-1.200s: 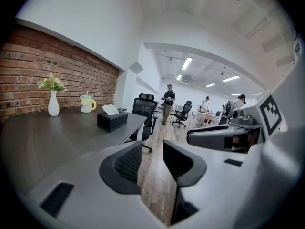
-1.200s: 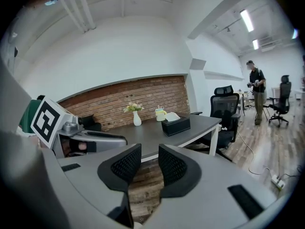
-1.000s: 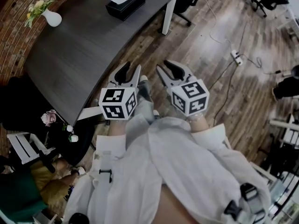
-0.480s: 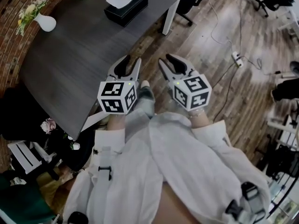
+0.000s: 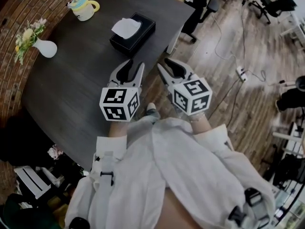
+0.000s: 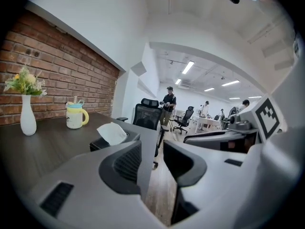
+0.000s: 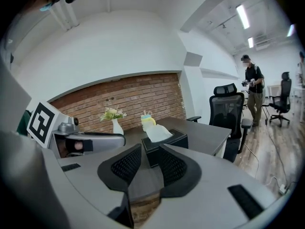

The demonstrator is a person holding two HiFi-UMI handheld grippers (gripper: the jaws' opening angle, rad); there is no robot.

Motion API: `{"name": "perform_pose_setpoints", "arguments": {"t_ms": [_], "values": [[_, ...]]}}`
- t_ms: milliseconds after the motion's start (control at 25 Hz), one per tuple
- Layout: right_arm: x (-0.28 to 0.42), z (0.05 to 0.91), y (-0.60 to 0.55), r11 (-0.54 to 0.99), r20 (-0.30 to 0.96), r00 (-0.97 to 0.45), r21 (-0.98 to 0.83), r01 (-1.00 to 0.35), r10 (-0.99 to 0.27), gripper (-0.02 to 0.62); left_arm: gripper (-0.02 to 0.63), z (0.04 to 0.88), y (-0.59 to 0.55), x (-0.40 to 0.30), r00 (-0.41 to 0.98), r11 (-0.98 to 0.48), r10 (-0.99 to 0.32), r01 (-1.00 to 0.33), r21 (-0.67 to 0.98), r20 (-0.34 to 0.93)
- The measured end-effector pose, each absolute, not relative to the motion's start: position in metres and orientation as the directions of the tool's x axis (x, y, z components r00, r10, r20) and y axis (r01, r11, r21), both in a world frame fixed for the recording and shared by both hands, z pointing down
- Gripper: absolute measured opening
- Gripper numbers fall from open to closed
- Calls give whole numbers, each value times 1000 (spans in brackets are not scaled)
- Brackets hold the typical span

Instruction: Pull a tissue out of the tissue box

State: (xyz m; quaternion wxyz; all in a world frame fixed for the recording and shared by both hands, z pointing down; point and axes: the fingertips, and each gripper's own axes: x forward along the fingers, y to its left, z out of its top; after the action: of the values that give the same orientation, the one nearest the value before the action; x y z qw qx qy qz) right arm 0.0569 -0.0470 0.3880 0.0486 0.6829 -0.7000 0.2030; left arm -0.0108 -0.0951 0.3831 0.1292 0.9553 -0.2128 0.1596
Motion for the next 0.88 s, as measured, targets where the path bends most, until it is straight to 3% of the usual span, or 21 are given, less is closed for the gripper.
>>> {"name": "perform_pose_setpoints", "arguments": {"t_ms": [560,880], "values": [[90,407,-106,-76,397,-18,-219,-973,-918,107,124,400,-176,8,867,-868,-336,-437,235,367],[100,414,-128,-35,397,-67,-245,-969,-915,107,124,408,-196,12,854,-854,-349,-459,244,386]]}}
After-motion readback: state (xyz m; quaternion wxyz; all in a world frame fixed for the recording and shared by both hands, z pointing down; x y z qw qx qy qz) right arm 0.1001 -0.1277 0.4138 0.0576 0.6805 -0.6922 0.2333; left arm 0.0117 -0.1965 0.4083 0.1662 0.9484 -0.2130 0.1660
